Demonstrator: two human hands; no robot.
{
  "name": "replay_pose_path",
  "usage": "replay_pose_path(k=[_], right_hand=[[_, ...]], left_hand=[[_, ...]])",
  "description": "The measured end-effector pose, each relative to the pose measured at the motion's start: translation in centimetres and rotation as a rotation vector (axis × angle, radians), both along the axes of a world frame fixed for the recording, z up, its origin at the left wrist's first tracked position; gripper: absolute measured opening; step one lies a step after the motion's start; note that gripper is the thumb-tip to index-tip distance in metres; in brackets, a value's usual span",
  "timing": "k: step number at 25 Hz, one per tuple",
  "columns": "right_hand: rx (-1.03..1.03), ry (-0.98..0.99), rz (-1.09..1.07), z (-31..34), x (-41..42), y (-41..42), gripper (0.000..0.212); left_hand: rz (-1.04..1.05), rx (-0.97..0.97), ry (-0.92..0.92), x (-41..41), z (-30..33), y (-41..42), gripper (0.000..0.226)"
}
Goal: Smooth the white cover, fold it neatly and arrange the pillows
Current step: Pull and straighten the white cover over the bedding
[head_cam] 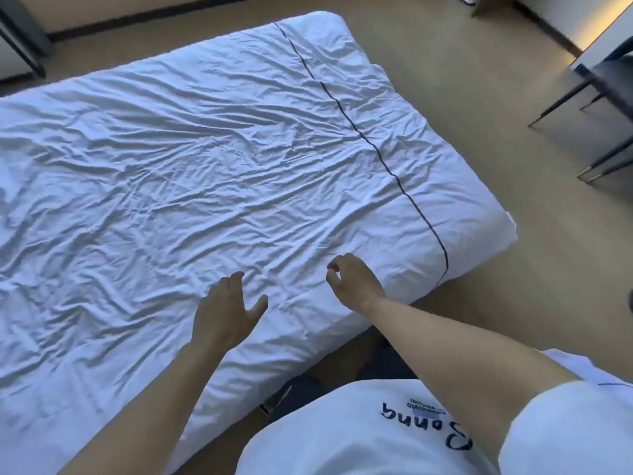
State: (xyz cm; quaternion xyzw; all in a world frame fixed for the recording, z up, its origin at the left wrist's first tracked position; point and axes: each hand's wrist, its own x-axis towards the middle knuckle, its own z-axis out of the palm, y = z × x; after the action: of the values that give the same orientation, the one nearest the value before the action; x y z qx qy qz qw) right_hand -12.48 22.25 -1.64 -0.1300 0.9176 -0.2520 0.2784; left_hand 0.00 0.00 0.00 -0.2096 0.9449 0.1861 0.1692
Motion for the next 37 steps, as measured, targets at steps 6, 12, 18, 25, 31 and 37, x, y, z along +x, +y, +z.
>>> replay_pose_path(k=[6,12,18,25,31,37], right_hand=[[-0.088,-0.124,-0.327,-5.1,-12.7,14.9,0.033],[-0.041,-0.179,-0.587,-13.4,-29.9,33.0,0.037],[0.049,-0.115,-0.828,-26.3,-43.4,48.8,0.028],[0.154,-0.215,-0.723,-37.7,-49.1,59.7,0.081],[0.151,-0.700,-0.469,-40.3,-48.0,60.6,0.040],[-0.442,-0.684,-1.020,-36.7,-42.8,57.9,0.018]], left_hand=[[-0.086,0.019,-0.077,-13.8,-4.7,13.4,0.074],[-0.161,0.111,-0.128,-34.7,-12.6,32.7,0.064],[-0.530,0.129,0.006,-50.0,-24.5,51.1,0.053],[-0.562,-0.092,-0.100,-56.7,-33.8,61.5,0.079],[-0.609,-0.222,-0.110,-56.6,-34.8,61.6,0.077],[-0.590,-0.075,-0.276,-57.7,-32.9,61.2,0.080]])
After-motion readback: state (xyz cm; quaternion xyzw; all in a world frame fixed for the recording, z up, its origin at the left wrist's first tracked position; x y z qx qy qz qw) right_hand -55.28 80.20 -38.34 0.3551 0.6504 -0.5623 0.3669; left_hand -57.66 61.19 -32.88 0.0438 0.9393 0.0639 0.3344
